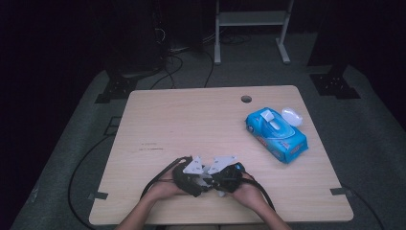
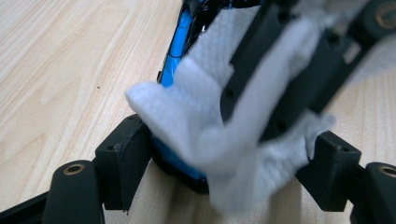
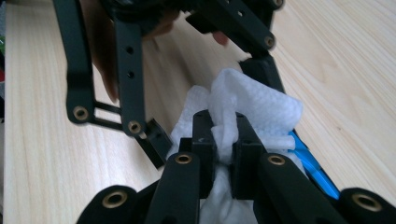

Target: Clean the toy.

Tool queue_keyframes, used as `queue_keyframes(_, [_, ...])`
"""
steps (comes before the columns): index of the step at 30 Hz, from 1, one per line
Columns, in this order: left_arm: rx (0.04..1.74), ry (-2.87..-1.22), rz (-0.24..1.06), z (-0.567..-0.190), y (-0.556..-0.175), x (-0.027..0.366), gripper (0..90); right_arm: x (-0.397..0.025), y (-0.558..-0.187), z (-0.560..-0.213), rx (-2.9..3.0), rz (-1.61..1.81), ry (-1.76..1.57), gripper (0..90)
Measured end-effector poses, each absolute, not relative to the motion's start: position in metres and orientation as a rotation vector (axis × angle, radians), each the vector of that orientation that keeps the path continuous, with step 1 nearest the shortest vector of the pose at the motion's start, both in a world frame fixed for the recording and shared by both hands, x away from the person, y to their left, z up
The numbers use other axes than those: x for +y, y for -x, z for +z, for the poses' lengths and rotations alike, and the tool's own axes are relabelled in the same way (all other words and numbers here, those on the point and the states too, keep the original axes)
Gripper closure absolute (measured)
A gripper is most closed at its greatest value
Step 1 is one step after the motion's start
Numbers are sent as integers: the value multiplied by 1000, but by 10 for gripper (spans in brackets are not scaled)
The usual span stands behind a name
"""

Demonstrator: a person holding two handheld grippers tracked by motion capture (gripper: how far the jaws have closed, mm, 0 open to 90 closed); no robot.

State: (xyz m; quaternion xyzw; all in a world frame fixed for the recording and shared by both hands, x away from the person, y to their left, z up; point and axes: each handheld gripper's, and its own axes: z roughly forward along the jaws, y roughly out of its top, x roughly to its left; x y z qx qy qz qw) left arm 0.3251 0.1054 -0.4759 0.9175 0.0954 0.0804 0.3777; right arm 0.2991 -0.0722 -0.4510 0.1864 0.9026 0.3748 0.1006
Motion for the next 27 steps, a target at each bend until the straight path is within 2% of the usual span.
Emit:
queue_keyframes(9, [244,-2345,206,-476,-325,105,251,-110,-294,-444,2621,1099,-632,824])
queue_keyframes(22, [240,-2343,203,-476,-325,106,251,-62,-303,-454,2690,1112,-533,823])
queue_keyframes(27, [237,-2343,206,-476,-325,106,251,-81,-301,-448,2671,1084,-546,824])
